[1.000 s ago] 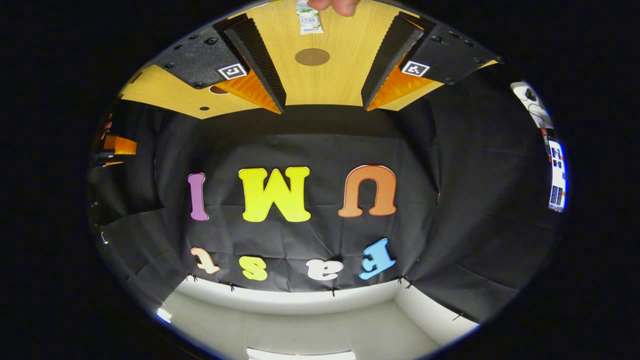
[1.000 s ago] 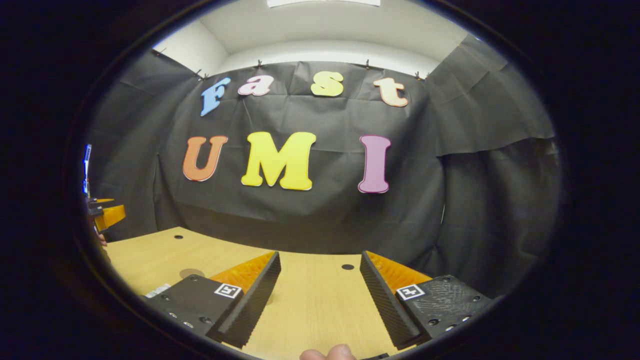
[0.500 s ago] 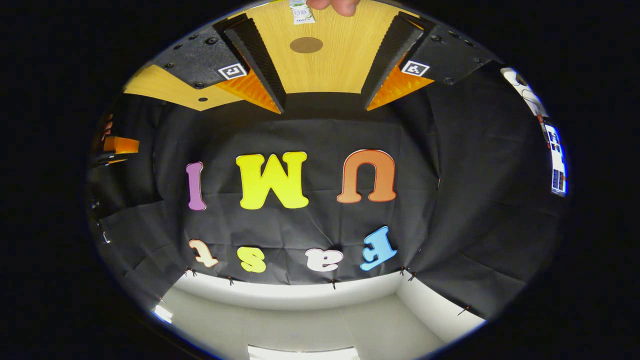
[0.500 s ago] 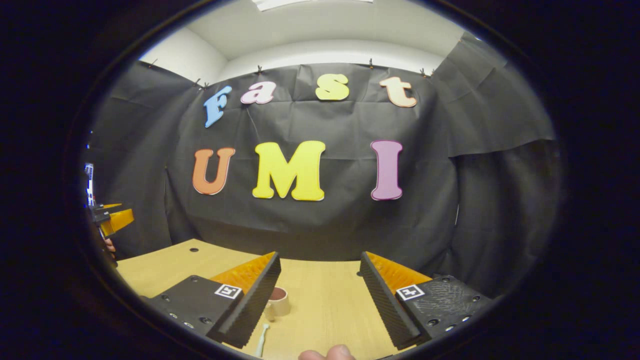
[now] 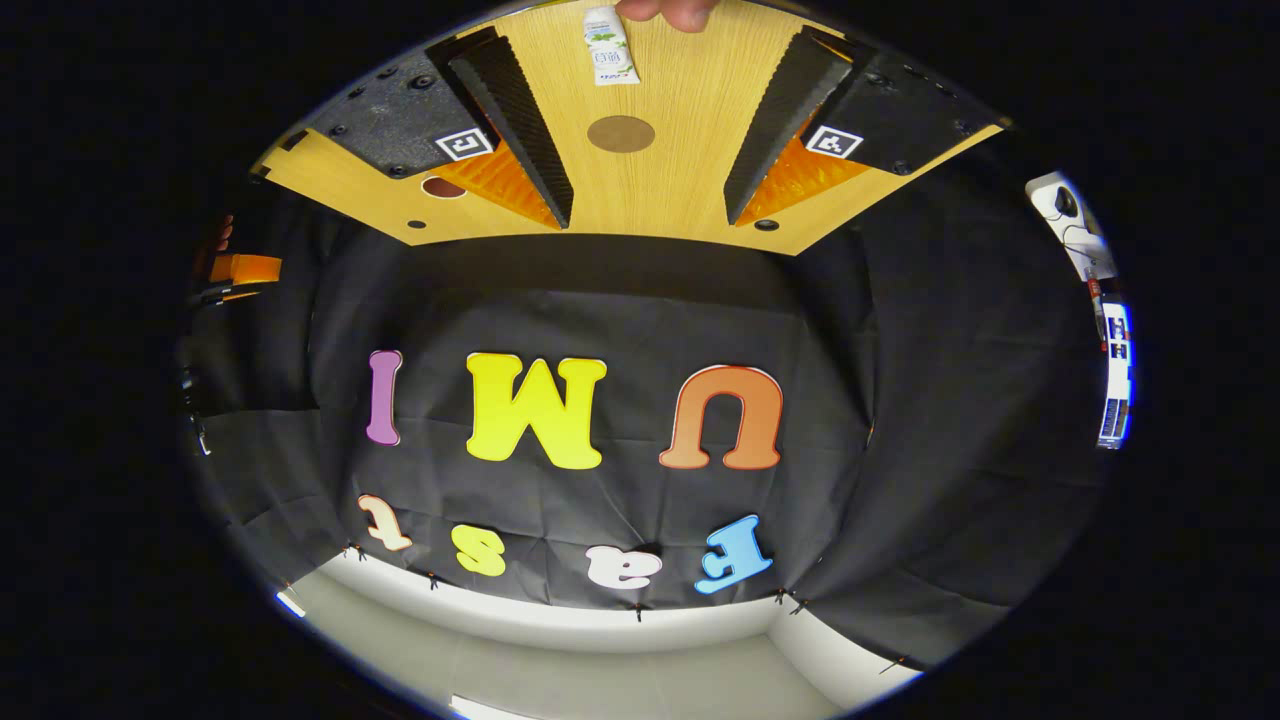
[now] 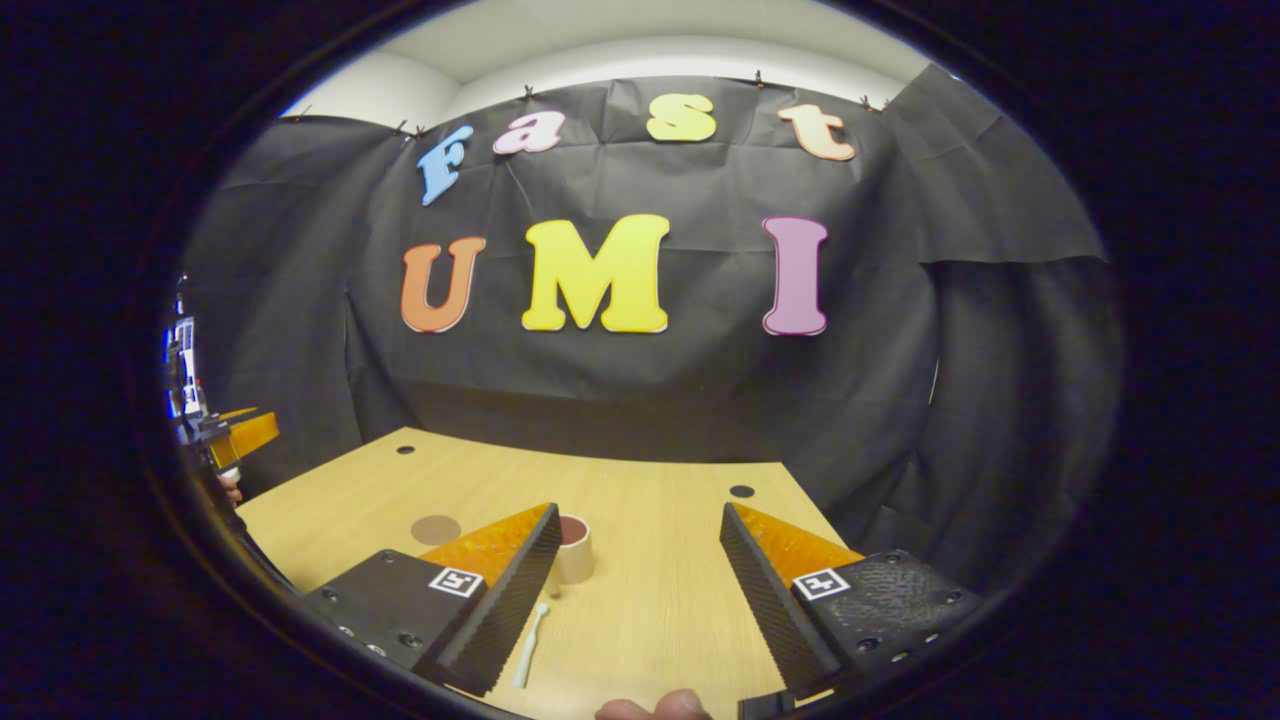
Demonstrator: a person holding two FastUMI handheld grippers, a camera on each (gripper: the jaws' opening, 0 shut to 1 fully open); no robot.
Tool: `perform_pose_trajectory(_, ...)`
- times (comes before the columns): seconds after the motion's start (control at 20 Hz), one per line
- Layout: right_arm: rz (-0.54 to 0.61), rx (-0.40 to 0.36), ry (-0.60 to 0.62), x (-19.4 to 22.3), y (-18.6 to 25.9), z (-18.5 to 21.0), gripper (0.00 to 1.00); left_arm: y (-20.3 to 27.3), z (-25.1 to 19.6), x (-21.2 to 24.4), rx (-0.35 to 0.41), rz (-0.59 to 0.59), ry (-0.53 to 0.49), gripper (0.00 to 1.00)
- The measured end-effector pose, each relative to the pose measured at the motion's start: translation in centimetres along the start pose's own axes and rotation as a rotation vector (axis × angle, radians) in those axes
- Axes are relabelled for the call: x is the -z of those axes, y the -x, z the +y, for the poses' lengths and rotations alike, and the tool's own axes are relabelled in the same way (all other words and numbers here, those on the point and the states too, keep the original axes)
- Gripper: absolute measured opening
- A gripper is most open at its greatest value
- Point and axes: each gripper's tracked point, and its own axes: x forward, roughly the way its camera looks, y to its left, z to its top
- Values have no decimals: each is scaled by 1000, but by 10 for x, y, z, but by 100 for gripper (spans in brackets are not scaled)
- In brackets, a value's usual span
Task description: Put the toothbrush and toothpaste on the desktop into the cup, then pick up the cup and place it on the coaster on the desktop.
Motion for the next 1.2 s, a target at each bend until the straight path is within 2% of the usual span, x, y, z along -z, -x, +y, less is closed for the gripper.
perform_pose_trajectory(0.3,150,-98,69,44,-3,39,95,11,-6,58,32,162,-29,97)
perform_pose_trajectory(0.65,549,-204,73,126,-11,81,95,19,-25,110,97,365,-8,98)
perform_pose_trajectory(0.8,676,-210,60,147,-23,93,95,24,-31,131,118,465,14,98)
perform_pose_trajectory(1.0,907,-213,33,186,-31,113,94,33,-38,162,147,650,47,98)
perform_pose_trajectory(1.2,1090,-209,59,224,-28,118,96,32,-36,168,156,731,28,98)
